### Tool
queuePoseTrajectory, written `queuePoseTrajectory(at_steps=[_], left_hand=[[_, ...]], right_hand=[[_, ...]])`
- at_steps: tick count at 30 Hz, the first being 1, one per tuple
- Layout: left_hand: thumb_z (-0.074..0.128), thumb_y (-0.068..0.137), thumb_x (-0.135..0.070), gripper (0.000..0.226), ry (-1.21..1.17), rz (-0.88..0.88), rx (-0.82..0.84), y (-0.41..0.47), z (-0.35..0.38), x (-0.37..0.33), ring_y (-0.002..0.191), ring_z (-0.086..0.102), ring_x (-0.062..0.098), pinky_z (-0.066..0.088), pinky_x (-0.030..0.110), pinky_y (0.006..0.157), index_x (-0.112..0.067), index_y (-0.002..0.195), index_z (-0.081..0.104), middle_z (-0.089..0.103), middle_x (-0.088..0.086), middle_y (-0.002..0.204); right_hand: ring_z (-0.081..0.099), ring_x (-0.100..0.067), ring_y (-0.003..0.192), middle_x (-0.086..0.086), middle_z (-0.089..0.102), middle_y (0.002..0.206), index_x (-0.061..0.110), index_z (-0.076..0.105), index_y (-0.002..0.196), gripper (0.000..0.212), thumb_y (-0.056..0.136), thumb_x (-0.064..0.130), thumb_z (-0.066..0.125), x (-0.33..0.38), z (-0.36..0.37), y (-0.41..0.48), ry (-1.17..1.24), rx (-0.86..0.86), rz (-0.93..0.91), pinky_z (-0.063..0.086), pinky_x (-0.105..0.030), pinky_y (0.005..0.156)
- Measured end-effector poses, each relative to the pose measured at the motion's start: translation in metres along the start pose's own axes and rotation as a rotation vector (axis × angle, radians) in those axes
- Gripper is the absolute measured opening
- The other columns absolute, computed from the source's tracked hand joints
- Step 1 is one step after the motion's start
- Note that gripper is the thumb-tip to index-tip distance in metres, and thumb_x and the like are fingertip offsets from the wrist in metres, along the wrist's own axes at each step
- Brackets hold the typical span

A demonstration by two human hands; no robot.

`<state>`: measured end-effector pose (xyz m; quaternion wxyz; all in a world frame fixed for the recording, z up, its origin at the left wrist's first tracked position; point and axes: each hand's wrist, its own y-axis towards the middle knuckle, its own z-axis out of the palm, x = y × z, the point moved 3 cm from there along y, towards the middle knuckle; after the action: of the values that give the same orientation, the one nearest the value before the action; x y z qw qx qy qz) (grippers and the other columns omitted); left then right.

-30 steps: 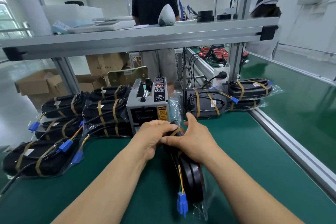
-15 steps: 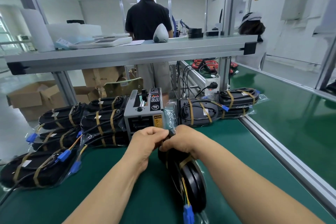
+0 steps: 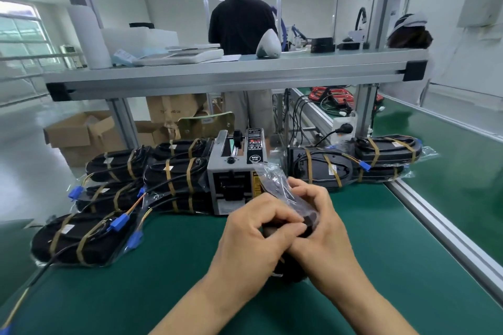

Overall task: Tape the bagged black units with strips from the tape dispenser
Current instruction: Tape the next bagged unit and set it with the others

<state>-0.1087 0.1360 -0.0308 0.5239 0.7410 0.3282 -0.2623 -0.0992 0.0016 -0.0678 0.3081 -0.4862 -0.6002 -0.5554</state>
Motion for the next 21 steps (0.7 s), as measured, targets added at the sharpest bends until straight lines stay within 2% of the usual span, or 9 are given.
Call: queuePoseTrajectory(at_steps=[2,3,5,7,9,11,13,17,21], left_hand=[[0.072,0.082,-0.018,0.003,-0.078,0.004,0.062,0.000,-0.003,-0.001,0.089,0.068,0.016,0.050,0.020,0.080,-0.018,0.083,0.075,0.071,-0.005,0.088],[0.071,0.084,-0.019,0.005,-0.129,-0.043,0.032,0.002,-0.005,0.001,0.089,0.068,0.015,0.050,0.020,0.080,-0.017,0.083,0.076,0.073,-0.002,0.089],[0.069,0.088,-0.020,0.010,-0.227,-0.274,-0.183,0.010,-0.013,0.020,0.081,0.069,0.010,0.052,0.018,0.074,-0.016,0.082,0.077,0.075,0.000,0.084],[0.065,0.093,-0.021,0.016,-0.292,-0.593,-0.410,0.021,-0.023,0.052,0.069,0.062,0.010,0.049,0.020,0.065,-0.015,0.082,0.076,0.072,0.000,0.078],[0.062,0.095,-0.020,0.015,-0.366,-0.851,-0.511,0.031,-0.032,0.086,0.061,0.053,0.009,0.044,0.021,0.057,-0.011,0.085,0.071,0.065,0.002,0.075],[0.062,0.095,-0.018,0.015,-0.428,-0.999,-0.564,0.039,-0.038,0.111,0.056,0.050,0.008,0.041,0.019,0.051,-0.011,0.082,0.066,0.062,0.001,0.072],[0.063,0.095,-0.019,0.019,-0.445,-1.077,-0.588,0.046,-0.038,0.129,0.054,0.050,0.007,0.041,0.018,0.047,-0.011,0.078,0.065,0.063,0.000,0.069],[0.063,0.095,-0.020,0.019,-0.493,-1.172,-0.610,0.056,-0.033,0.142,0.052,0.049,0.005,0.037,0.017,0.047,-0.012,0.078,0.062,0.059,-0.002,0.066],[0.066,0.093,-0.020,0.016,-0.529,-1.186,-0.627,0.062,-0.030,0.144,0.053,0.052,0.005,0.036,0.018,0.050,-0.013,0.080,0.062,0.060,-0.002,0.066]], right_hand=[[0.056,0.013,0.115,0.037,0.056,0.127,0.050,0.049,0.122,0.070,0.060,0.040,0.080,-0.001,-0.002,-0.001,0.028,-0.048,0.020,0.046,-0.015,0.094],[0.055,0.017,0.113,0.039,0.058,0.124,0.049,0.049,0.126,0.071,0.061,0.046,0.078,-0.002,-0.003,0.000,0.045,-0.068,0.028,0.044,-0.009,0.094],[0.059,0.017,0.106,0.036,0.065,0.115,0.048,0.056,0.122,0.054,0.070,0.043,0.073,-0.003,-0.005,0.001,0.077,-0.095,0.025,0.043,-0.003,0.086],[0.065,0.009,0.100,0.026,0.072,0.107,0.048,0.066,0.110,0.032,0.082,0.033,0.070,-0.007,-0.007,0.000,0.134,-0.139,0.038,0.047,-0.012,0.084],[0.068,0.008,0.091,0.025,0.074,0.097,0.053,0.070,0.100,0.028,0.087,0.029,0.068,-0.007,-0.011,-0.002,0.185,-0.206,0.059,0.049,-0.011,0.077],[0.067,0.011,0.079,0.026,0.074,0.085,0.056,0.071,0.092,0.023,0.082,0.037,0.062,-0.003,-0.016,0.000,0.204,-0.287,0.077,0.048,-0.006,0.065],[0.066,0.011,0.077,0.023,0.074,0.083,0.049,0.073,0.091,0.020,0.081,0.044,0.056,0.001,-0.019,0.007,0.207,-0.318,0.108,0.047,-0.010,0.064],[0.062,0.011,0.101,0.029,0.071,0.103,0.038,0.073,0.107,0.042,0.087,0.051,0.040,0.001,-0.016,0.013,0.146,-0.290,0.162,0.046,-0.022,0.090],[0.054,0.025,0.099,0.041,0.063,0.105,0.047,0.070,0.104,0.044,0.087,0.061,0.032,0.003,-0.018,0.003,0.100,-0.325,0.183,0.039,-0.013,0.085]])
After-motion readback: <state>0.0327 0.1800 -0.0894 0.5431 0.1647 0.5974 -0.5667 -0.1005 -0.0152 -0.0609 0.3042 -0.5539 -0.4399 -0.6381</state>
